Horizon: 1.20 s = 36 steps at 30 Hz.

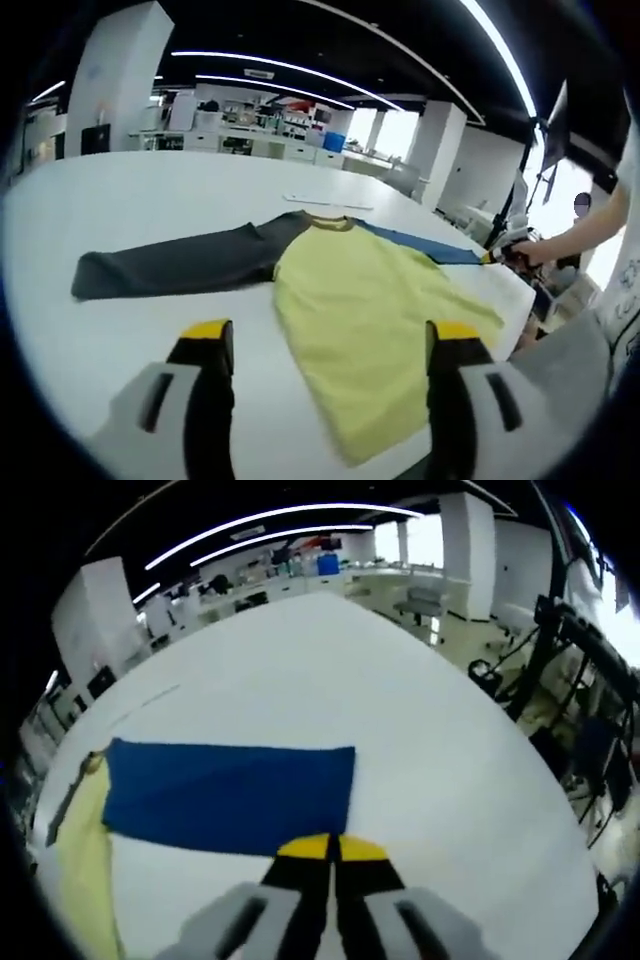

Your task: Fold the garment on the visible template until the final outline fits inside the template.

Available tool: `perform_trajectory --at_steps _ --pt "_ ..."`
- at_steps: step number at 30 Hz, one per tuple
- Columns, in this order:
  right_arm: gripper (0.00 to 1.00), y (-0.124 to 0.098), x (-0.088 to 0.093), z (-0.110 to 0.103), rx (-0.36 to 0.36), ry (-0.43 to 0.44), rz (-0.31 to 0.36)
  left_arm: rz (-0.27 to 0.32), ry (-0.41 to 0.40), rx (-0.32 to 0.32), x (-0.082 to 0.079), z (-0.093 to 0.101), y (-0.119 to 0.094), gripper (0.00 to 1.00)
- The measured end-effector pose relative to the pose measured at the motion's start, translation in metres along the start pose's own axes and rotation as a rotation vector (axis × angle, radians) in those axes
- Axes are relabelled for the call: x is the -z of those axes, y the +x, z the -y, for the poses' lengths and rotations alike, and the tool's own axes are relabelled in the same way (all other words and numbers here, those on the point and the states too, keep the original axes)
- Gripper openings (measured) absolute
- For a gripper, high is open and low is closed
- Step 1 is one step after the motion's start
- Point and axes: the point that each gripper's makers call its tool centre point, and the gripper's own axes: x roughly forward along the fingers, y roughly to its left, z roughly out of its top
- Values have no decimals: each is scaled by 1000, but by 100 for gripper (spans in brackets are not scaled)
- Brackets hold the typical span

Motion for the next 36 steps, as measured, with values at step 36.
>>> perform_trajectory --at_steps 36 --pt "0 -32 -83 -255 -518 -118 166 40 -4 45 -9 0 6 76"
